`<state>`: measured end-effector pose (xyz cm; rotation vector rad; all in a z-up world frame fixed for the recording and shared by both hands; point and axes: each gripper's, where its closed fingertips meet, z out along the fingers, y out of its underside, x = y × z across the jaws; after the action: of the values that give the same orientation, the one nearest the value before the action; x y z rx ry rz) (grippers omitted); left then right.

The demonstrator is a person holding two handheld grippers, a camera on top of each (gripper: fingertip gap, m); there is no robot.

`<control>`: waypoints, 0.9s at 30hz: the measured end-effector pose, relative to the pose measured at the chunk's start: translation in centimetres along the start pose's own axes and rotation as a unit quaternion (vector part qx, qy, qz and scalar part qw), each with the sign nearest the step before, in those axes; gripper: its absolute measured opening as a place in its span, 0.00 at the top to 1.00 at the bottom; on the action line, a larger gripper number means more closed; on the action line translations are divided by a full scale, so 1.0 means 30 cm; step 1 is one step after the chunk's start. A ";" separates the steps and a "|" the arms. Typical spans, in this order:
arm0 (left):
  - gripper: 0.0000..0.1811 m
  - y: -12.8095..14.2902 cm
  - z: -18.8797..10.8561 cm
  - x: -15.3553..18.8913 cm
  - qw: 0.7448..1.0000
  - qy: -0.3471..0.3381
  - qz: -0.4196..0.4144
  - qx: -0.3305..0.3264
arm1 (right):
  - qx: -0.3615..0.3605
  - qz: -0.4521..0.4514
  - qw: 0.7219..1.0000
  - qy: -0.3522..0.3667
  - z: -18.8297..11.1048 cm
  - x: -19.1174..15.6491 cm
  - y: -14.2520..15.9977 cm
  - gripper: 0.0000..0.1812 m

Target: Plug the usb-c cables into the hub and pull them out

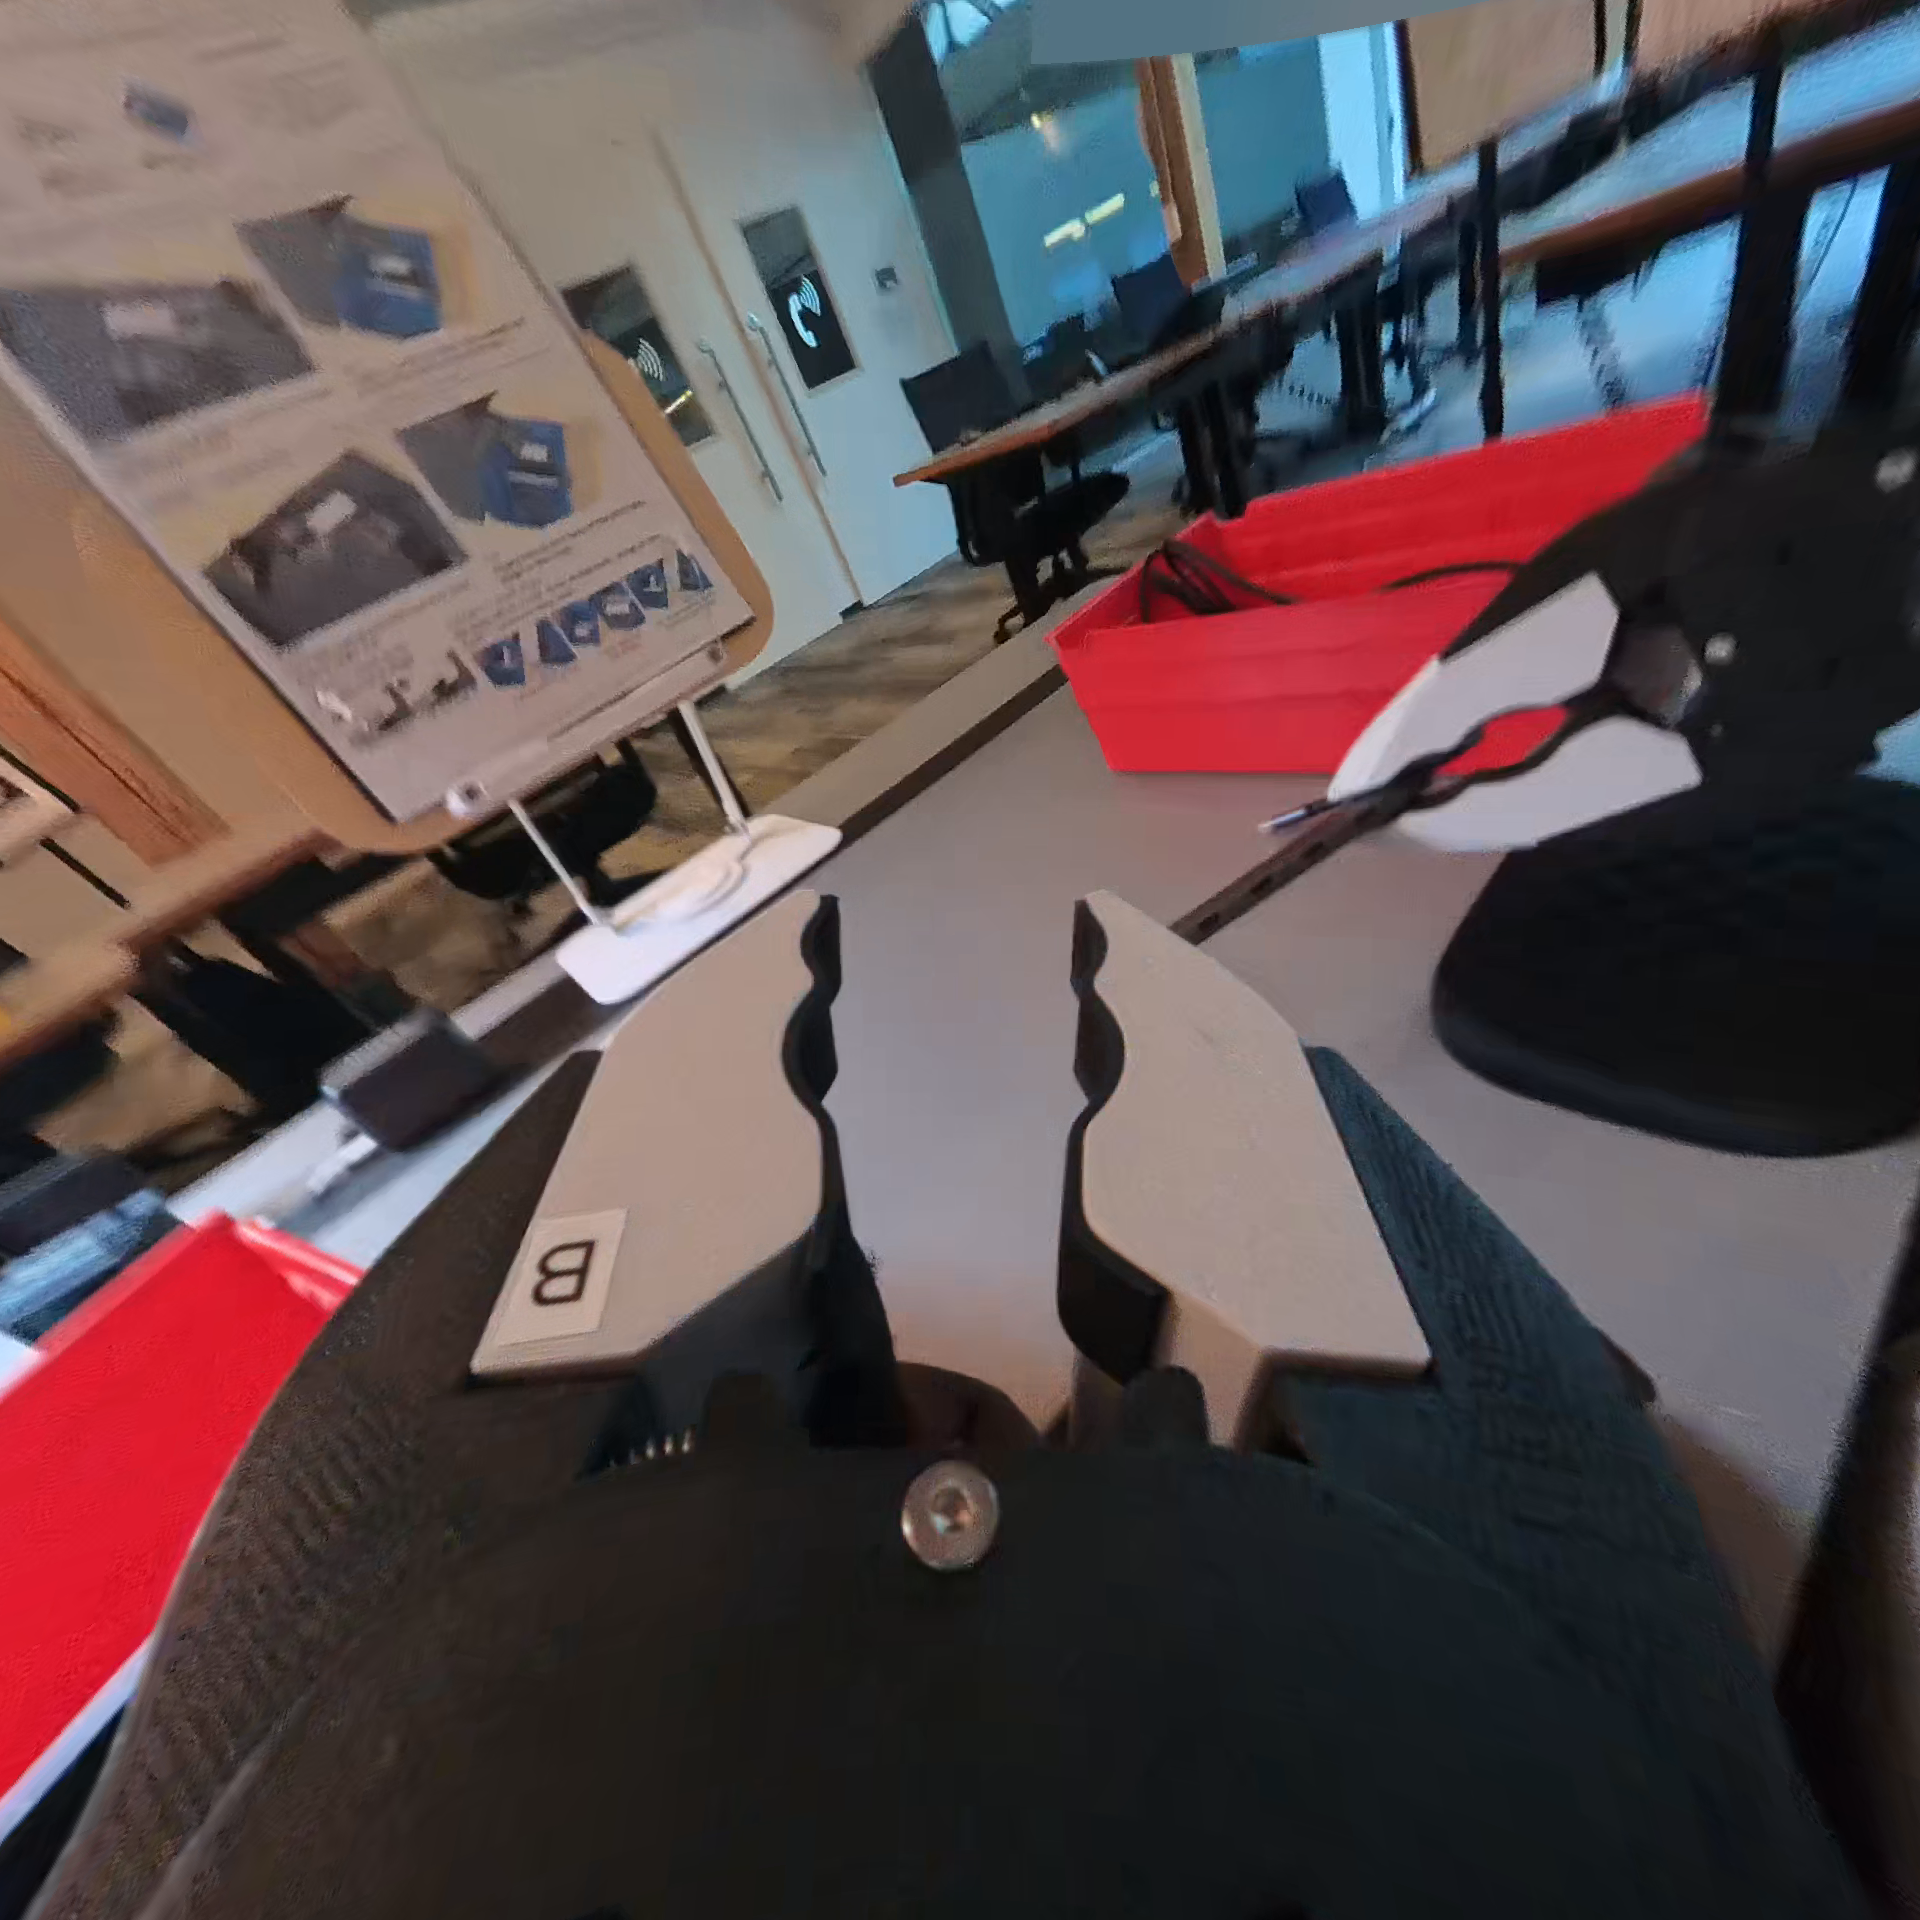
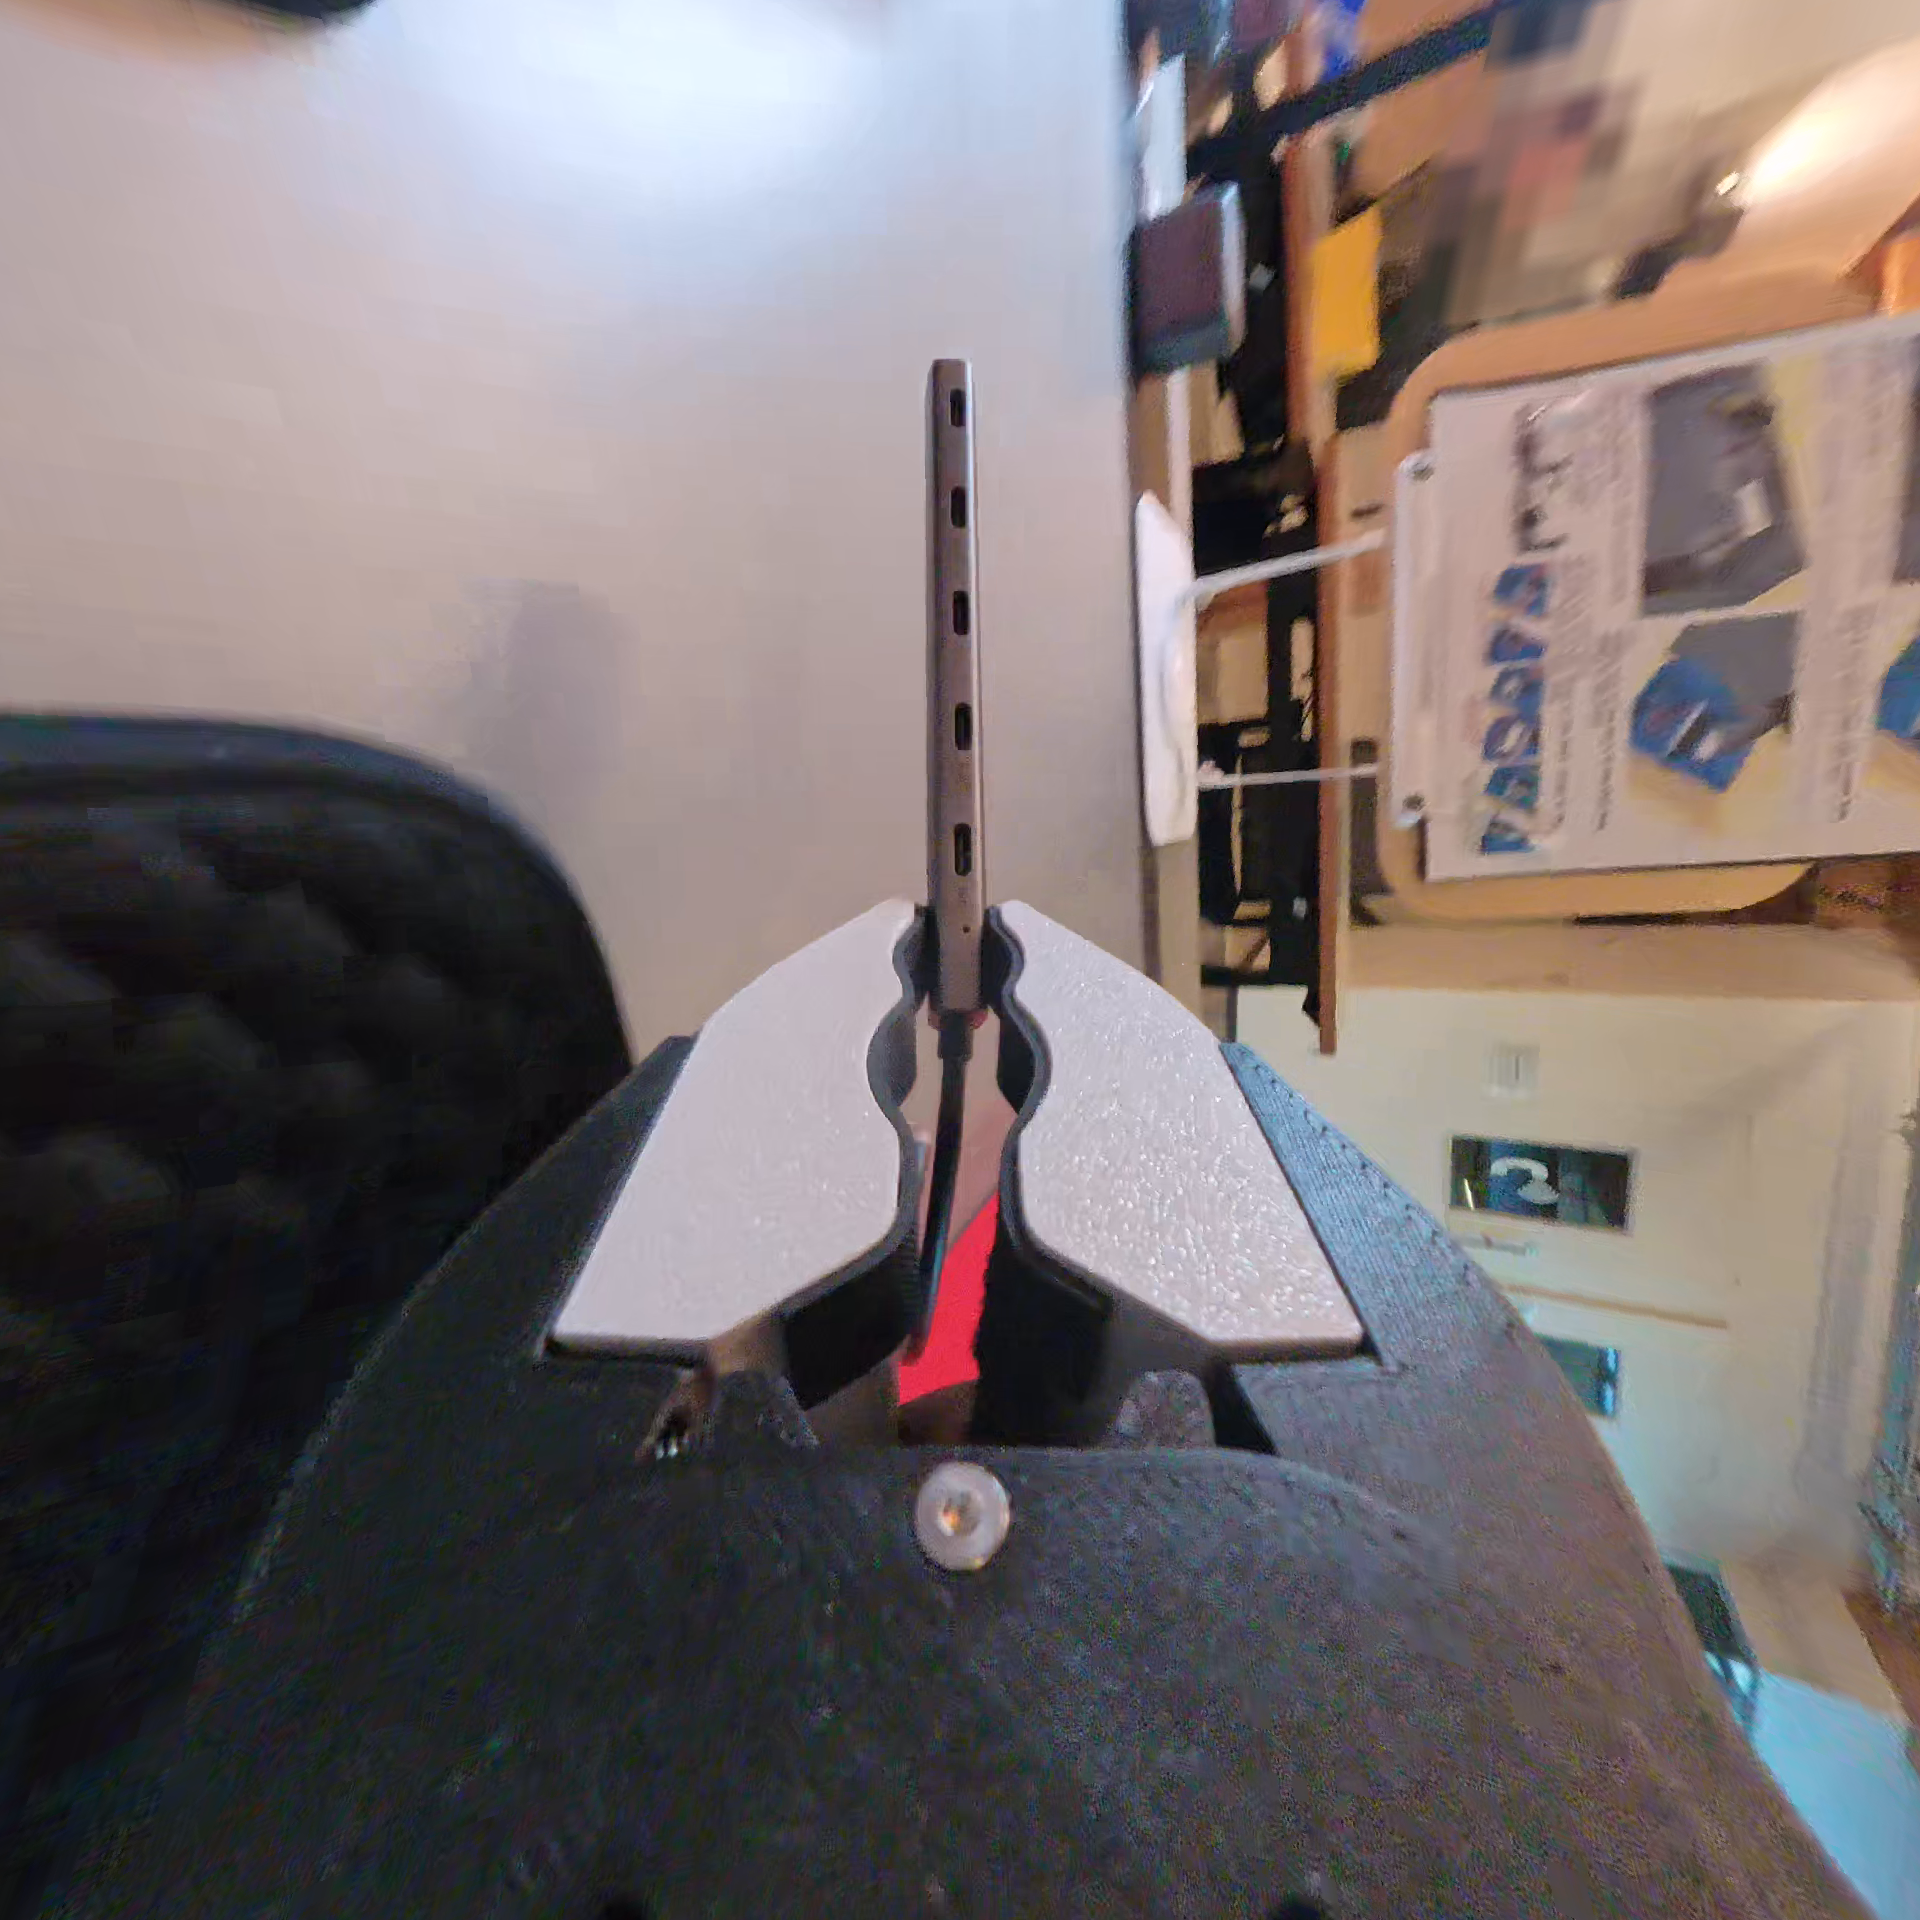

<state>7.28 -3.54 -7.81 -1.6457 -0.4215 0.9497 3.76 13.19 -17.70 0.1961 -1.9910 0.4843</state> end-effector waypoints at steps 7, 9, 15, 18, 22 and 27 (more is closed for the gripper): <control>0.73 0.029 -0.123 -0.107 0.998 -0.026 -0.059 0.003 | -0.058 -0.020 0.994 -0.087 -0.013 -0.132 0.050 0.94; 0.72 0.032 -0.161 -0.141 0.997 -0.029 -0.065 -0.004 | -0.051 0.012 0.990 -0.133 -0.019 -0.161 0.056 0.92; 0.71 0.103 -0.278 -0.244 0.992 -0.052 -0.103 -0.059 | 0.094 0.216 0.950 -0.205 -0.092 -0.099 -0.039 0.73; 0.72 0.153 -0.324 -0.289 0.981 -0.068 -0.150 -0.097 | 0.332 0.394 0.834 -0.200 -0.193 0.046 -0.213 0.71; 0.72 0.251 -0.364 -0.345 0.964 -0.112 -0.161 -0.182 | 0.530 0.573 0.584 -0.224 -0.287 0.142 -0.263 0.67; 0.76 0.368 -0.397 -0.349 0.940 -0.032 -0.119 -0.318 | 0.519 0.561 0.597 -0.246 -0.266 0.080 -0.298 0.62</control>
<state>7.76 -21.90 -13.81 -2.0780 -1.0296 0.7196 12.29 8.60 -10.25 -0.3217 -1.8289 2.6613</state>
